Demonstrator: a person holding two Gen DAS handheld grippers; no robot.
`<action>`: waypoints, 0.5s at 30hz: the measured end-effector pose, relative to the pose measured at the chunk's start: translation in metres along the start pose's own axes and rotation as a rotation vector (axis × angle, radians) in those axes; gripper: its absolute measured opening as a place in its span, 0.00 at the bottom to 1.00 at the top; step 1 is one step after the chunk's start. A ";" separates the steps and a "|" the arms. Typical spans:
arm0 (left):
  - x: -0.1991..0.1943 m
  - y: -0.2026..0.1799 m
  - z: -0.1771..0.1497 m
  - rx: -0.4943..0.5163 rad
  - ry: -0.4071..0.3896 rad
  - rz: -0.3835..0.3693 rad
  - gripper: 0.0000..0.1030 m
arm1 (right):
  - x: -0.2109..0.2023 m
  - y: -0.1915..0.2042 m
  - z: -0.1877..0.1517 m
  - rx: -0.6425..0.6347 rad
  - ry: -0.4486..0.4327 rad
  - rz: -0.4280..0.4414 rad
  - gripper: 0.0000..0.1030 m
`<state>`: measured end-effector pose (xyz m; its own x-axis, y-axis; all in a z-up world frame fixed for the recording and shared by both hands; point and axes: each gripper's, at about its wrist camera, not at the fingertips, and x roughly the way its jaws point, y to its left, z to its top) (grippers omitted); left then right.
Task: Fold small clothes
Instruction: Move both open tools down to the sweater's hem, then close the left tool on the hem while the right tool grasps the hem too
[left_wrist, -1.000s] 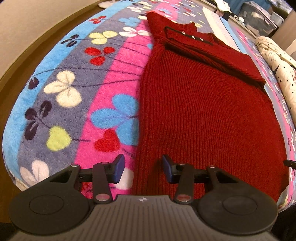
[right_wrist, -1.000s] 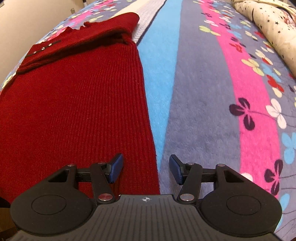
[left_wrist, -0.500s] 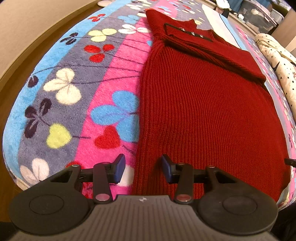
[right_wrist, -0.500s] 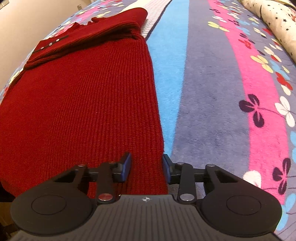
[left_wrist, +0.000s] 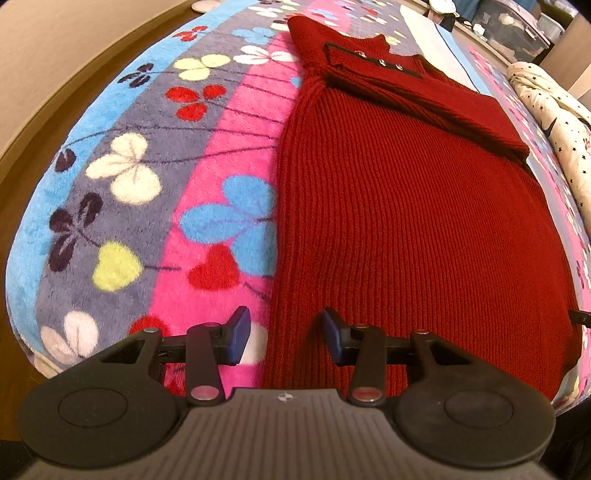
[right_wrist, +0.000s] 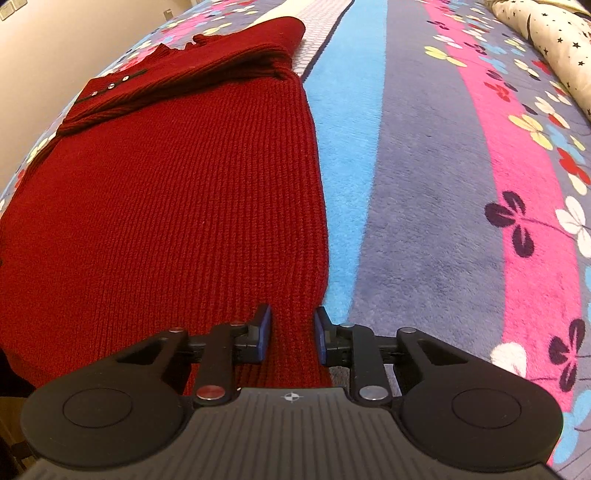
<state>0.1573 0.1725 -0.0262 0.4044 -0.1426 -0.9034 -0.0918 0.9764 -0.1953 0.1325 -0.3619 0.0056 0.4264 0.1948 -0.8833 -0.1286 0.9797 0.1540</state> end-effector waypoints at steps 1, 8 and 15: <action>0.000 0.001 -0.003 0.002 0.005 -0.002 0.46 | 0.000 0.001 -0.001 -0.004 0.001 0.001 0.28; -0.005 0.001 -0.021 0.025 0.020 -0.017 0.46 | -0.003 -0.004 -0.007 0.006 0.023 0.023 0.32; -0.007 -0.005 -0.022 0.039 0.020 -0.031 0.26 | 0.000 -0.004 -0.009 -0.008 0.027 0.023 0.37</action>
<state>0.1345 0.1651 -0.0273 0.3879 -0.1760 -0.9047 -0.0441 0.9769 -0.2090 0.1249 -0.3662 0.0015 0.3987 0.2154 -0.8914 -0.1447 0.9746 0.1708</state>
